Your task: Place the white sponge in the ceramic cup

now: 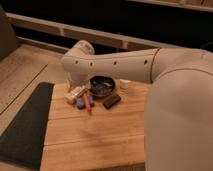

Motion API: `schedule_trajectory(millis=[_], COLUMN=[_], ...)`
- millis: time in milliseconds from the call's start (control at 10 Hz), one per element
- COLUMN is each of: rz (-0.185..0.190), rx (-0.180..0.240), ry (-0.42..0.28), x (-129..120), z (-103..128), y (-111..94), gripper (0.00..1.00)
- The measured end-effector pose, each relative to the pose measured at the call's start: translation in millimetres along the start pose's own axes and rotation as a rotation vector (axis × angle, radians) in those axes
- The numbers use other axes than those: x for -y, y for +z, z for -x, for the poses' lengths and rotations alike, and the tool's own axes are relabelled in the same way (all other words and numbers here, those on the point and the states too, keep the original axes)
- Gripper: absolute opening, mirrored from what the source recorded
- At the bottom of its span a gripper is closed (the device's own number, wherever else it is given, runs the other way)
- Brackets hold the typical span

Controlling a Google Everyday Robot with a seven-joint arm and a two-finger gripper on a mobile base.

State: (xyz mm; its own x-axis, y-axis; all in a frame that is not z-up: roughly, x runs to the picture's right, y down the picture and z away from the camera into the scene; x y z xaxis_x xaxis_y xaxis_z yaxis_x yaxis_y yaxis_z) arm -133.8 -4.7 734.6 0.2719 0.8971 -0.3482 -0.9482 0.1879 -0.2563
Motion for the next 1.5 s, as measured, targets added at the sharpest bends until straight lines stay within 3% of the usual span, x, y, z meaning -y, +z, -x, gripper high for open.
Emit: schedule_trajectory(millis=[200,300,500,800,1000,1300,1500], rz=[-0.022,-0.044,-0.051,-0.029,0.011,0.045,0.042], rx=[-0.014,-0.043,-0.099,-0.172,-0.219,-0.29,-0.314], ry=[-0.013,-0.054,-0.141,-0.209,-0.222,-0.218,-0.212], x=[6,13,15,16,-11,-38,-39], z=[1,5,16,41,44,27,19], y=[4,17,49,92,109,115,116], gripper=[0.65,0.65,0.65,0.65,0.65,0.65,0.65])
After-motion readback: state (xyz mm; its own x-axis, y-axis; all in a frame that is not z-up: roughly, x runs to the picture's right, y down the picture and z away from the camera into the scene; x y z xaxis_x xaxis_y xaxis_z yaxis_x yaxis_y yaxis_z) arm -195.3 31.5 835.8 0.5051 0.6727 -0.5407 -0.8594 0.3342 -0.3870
